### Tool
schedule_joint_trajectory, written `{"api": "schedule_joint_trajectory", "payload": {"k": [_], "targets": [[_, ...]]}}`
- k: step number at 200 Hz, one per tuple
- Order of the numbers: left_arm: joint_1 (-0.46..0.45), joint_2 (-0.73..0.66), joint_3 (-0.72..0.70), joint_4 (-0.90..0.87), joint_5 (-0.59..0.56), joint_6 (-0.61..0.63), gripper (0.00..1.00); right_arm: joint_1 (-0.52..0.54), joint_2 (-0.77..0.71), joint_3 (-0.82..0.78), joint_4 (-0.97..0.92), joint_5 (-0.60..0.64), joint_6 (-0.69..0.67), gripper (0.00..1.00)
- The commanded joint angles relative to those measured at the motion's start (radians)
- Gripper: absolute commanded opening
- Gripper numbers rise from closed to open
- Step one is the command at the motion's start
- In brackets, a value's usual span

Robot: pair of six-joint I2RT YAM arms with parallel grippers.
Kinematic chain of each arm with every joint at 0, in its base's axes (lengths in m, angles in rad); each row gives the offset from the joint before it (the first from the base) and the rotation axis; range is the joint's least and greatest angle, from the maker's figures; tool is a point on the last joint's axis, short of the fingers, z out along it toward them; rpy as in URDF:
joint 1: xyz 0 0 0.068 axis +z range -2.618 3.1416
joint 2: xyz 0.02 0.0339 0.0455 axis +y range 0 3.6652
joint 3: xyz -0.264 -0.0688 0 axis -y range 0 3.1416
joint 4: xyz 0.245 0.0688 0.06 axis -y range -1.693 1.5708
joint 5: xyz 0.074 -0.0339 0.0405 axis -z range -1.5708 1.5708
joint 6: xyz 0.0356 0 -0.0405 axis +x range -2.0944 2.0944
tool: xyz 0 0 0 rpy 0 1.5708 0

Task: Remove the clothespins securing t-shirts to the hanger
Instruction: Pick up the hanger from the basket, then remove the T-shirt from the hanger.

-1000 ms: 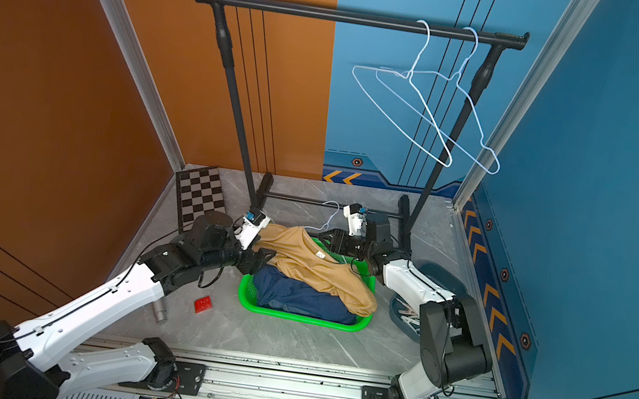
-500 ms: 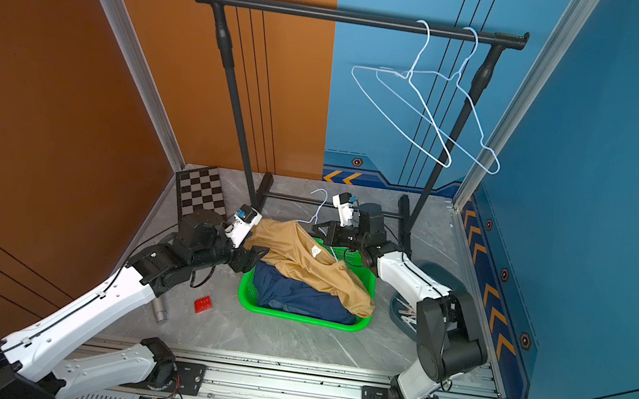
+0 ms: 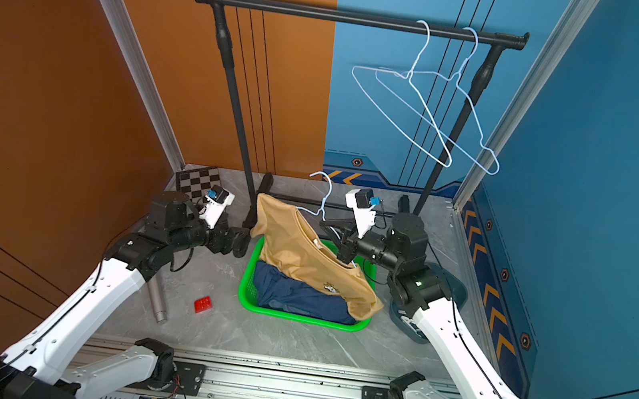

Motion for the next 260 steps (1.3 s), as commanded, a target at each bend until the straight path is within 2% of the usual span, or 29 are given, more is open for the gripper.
{"api": "schedule_joint_trajectory", "payload": {"k": [1,24,51,77,91,119,137,153,159,175,191,232,260], "targets": [[0.034,0.015,0.005,0.075,0.212,0.129,0.85,0.005,-0.015,0.041,-0.091,0.003,-0.055,0.00],[0.069,0.038,-0.032,0.247,0.324,0.136,0.85,0.005,-0.023,0.061,-0.120,-0.016,-0.057,0.00],[0.080,0.104,-0.022,0.344,0.417,0.118,0.85,0.005,-0.037,0.068,-0.134,-0.028,-0.057,0.00],[0.080,0.188,0.010,0.372,0.460,0.103,0.65,0.005,-0.047,0.073,-0.132,-0.035,-0.043,0.00],[0.075,0.222,0.029,0.372,0.482,0.104,0.63,0.005,-0.052,0.075,-0.133,-0.038,-0.043,0.00],[0.063,0.265,0.034,0.374,0.490,0.115,0.49,0.005,-0.057,0.086,-0.133,-0.044,-0.034,0.00],[0.045,0.287,0.073,0.374,0.498,0.128,0.46,0.005,-0.057,0.097,-0.135,-0.052,-0.030,0.00],[0.025,0.303,0.082,0.374,0.499,0.135,0.37,-0.001,-0.061,0.105,-0.147,-0.052,-0.035,0.00],[0.018,0.307,0.083,0.374,0.498,0.142,0.33,-0.003,-0.064,0.107,-0.149,-0.054,-0.034,0.00],[0.008,0.311,0.087,0.374,0.481,0.151,0.12,-0.007,-0.070,0.112,-0.156,-0.055,-0.039,0.00],[0.015,0.309,0.096,0.368,0.447,0.143,0.00,-0.017,-0.079,0.117,-0.175,-0.056,-0.053,0.00],[0.064,0.268,0.109,0.339,0.380,0.094,0.00,-0.070,-0.107,0.116,-0.200,-0.087,-0.080,0.00],[0.126,0.238,0.116,0.320,0.204,-0.069,0.00,-0.120,-0.116,0.160,-0.275,-0.147,-0.088,0.00]]}}
